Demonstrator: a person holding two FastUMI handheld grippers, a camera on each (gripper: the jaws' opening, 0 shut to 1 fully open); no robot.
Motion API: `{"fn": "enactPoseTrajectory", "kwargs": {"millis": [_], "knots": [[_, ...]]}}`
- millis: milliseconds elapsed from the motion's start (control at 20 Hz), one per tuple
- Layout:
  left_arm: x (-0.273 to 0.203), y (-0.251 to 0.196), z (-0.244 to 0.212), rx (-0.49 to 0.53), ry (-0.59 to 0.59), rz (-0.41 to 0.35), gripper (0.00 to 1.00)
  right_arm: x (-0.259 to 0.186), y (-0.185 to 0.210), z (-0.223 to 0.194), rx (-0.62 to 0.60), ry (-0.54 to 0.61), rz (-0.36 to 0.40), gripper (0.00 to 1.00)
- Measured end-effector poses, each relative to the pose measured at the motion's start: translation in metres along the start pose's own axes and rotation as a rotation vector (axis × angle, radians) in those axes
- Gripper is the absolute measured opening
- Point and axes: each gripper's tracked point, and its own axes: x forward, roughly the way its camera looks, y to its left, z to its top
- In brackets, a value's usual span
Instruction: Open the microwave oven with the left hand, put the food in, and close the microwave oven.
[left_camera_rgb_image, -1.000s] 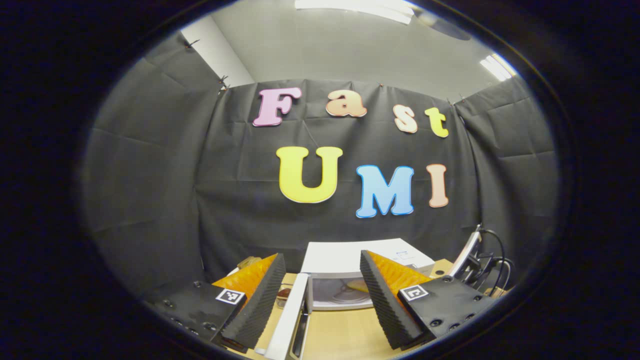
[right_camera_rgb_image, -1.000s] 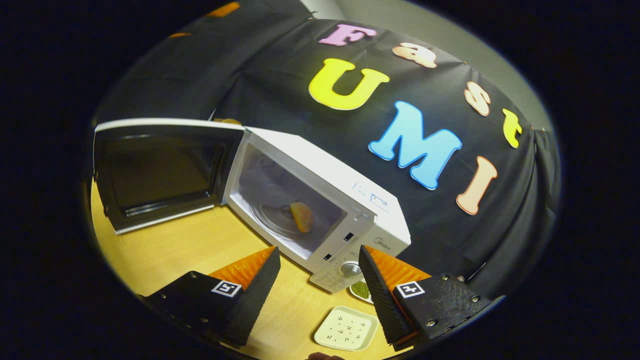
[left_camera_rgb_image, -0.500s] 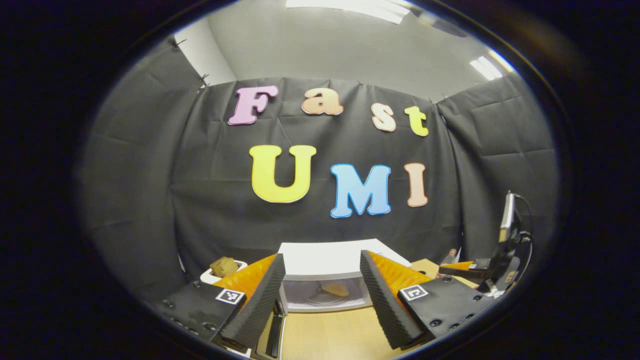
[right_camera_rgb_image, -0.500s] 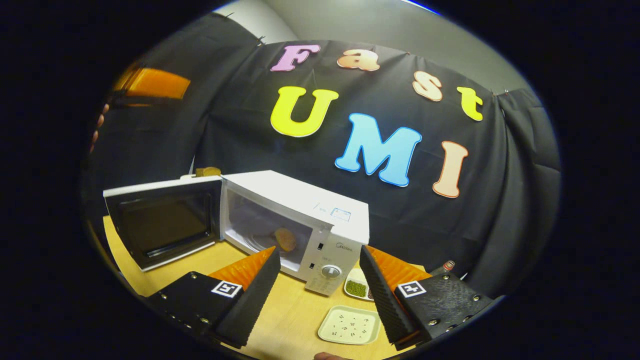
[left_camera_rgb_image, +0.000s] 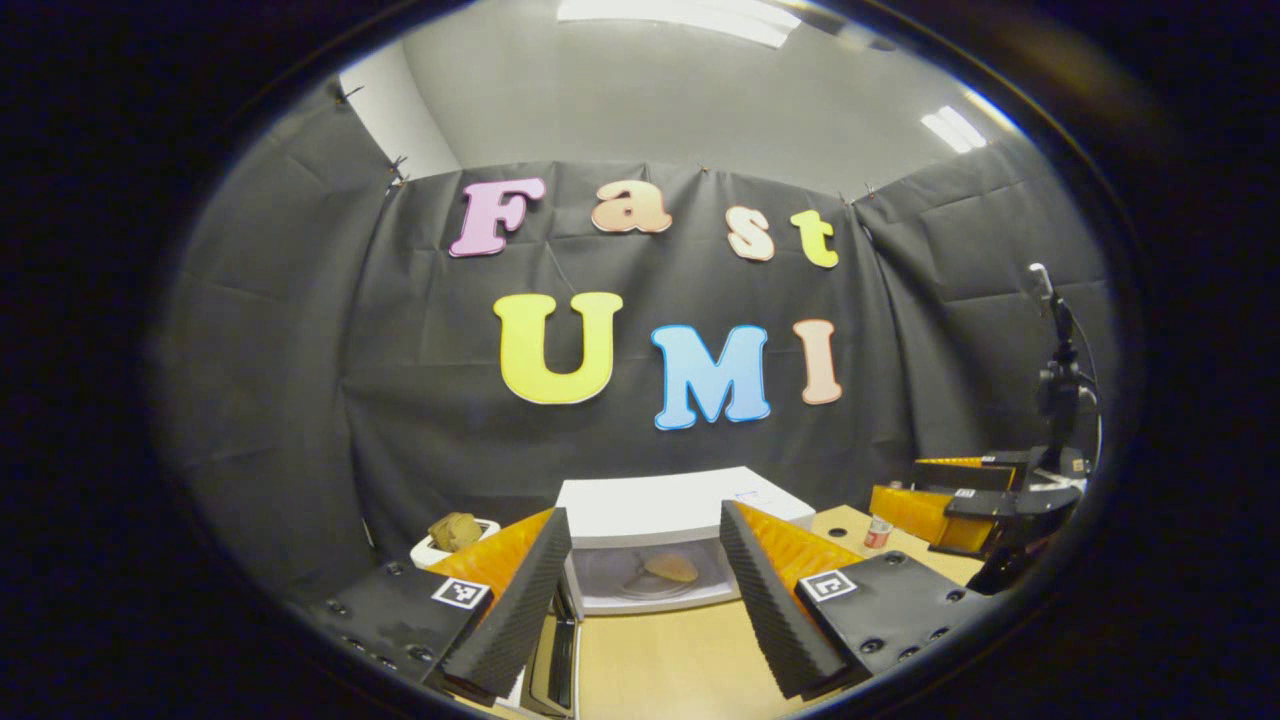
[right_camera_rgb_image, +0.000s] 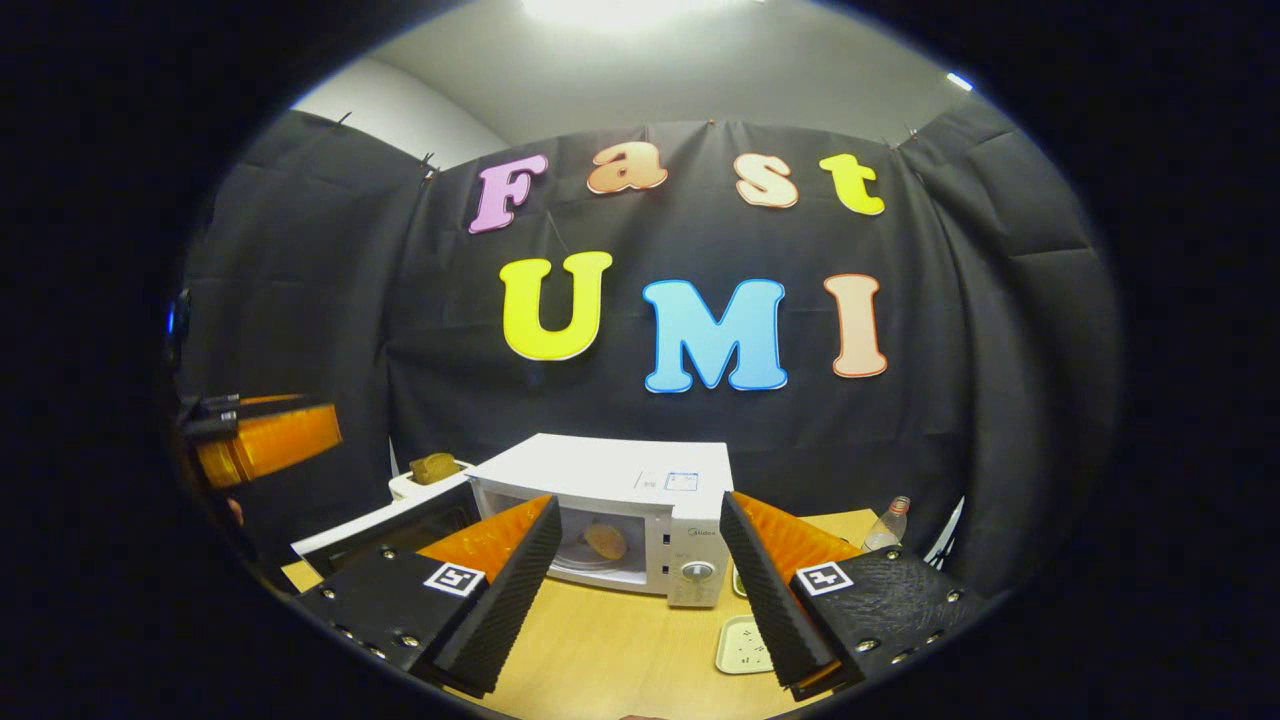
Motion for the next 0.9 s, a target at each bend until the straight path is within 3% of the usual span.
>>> {"fn": "enactPoseTrajectory", "kwargs": {"millis": [200,400,500,600,650,900], "knots": [[-0.016,0.017,-0.003,-0.014,0.004,-0.035,0.94,-0.020,0.015,0.020,-0.012,-0.069,-0.058,0.97],[-0.030,0.034,-0.007,-0.010,0.017,-0.065,0.99,-0.034,0.039,0.006,-0.009,-0.045,-0.052,0.97],[-0.037,0.039,-0.012,-0.019,0.025,-0.081,0.92,-0.039,0.045,-0.003,-0.015,-0.043,-0.054,0.97],[-0.046,0.068,-0.027,-0.002,0.058,-0.018,0.34,-0.041,0.047,-0.002,-0.021,-0.045,-0.063,0.97],[-0.051,0.070,-0.034,-0.019,0.071,-0.027,0.05,-0.043,0.049,0.001,-0.020,-0.047,-0.064,0.97],[-0.073,0.121,-0.091,-0.056,0.175,0.062,0.07,-0.046,0.054,0.004,-0.038,-0.055,-0.064,0.97]]}}
